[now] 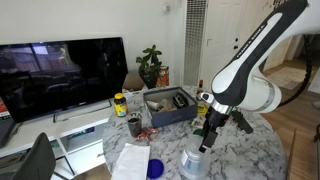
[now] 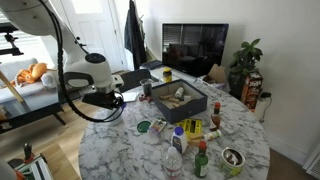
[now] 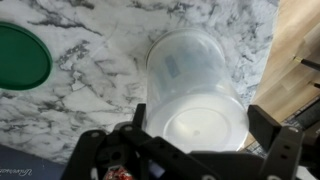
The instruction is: Turn the silver cup over and turn the plastic cup over and then put it on the silver cup
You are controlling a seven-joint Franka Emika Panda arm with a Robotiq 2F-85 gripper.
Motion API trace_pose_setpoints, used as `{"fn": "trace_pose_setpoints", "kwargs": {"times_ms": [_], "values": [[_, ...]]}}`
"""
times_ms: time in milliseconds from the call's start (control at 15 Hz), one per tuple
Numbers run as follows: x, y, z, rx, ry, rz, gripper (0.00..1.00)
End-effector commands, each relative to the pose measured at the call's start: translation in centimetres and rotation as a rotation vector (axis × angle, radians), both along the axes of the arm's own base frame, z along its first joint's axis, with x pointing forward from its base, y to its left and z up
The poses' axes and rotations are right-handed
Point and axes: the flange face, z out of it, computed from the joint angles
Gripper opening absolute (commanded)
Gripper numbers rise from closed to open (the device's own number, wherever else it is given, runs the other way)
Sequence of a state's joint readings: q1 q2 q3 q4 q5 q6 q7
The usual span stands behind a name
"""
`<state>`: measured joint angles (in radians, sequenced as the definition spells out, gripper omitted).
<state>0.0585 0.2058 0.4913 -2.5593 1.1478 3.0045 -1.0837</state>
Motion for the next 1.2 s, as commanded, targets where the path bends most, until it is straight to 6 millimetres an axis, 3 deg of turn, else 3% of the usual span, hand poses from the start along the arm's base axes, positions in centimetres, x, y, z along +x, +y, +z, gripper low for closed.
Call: {"fn": "trace_pose_setpoints", "kwargs": {"times_ms": [0, 200, 600, 800, 1133], "values": [[0.8, 0.2, 0.2, 0.042, -0.004, -0.028, 1.0], [1.7, 0.3, 0.6, 0.016, -0.058, -0.033, 1.0], [-0.1, 0.2, -4.8, -0.061, 0.103, -0.007, 1.0], [0.0, 0.6, -4.8, -0.115, 0.1, 0.01, 1.0], [-0.9, -0.8, -5.7, -0.252, 0.178, 0.079, 1.0]]}}
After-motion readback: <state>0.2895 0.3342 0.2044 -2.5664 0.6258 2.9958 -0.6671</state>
